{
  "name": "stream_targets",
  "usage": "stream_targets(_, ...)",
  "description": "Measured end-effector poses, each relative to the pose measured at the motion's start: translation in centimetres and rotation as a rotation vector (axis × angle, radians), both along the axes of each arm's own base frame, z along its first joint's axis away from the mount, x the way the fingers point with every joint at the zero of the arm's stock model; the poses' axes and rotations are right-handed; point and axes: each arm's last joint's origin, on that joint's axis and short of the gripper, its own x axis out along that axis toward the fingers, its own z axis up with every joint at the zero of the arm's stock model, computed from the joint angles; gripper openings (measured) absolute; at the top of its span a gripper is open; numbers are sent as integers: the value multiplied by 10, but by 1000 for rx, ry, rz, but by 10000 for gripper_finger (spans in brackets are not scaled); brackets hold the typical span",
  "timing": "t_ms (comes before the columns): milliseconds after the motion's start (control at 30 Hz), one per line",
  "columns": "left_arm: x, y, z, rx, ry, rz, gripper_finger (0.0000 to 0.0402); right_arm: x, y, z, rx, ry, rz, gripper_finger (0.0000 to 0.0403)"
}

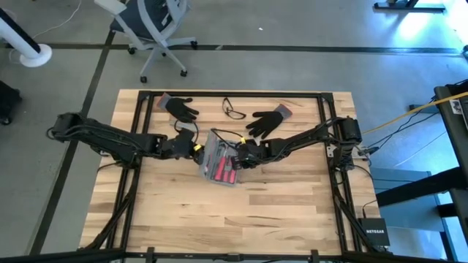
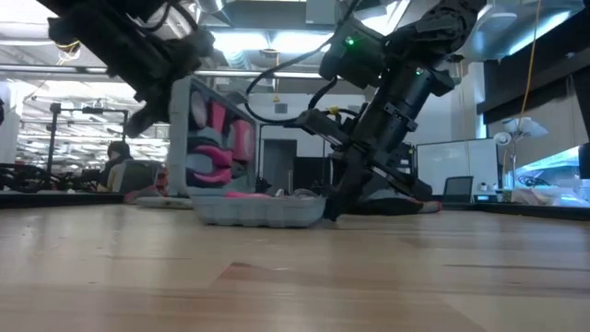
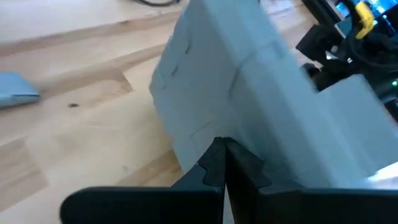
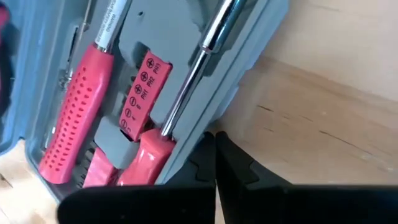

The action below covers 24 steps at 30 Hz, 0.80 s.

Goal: Prefit tool cases

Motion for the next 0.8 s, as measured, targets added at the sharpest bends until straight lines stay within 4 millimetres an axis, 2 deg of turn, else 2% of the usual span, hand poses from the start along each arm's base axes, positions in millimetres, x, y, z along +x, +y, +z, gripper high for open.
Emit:
stream_targets(300,30,-8,-29,-95,-45,-82,0,7,-1,2,-8,-82,-35,0)
stream_targets(467,34,-6,-39,-152,-13,-109,0,6,-3,4,-24,-73,-49,0)
stream_targets(633,33,-6,-41,-122,15,-111,0,-10,-7,11,-66,60,-15,0)
stream_targets(800,37,-6,-50,-87,41,-94,0,-36,-28,30,-136,230,46,0)
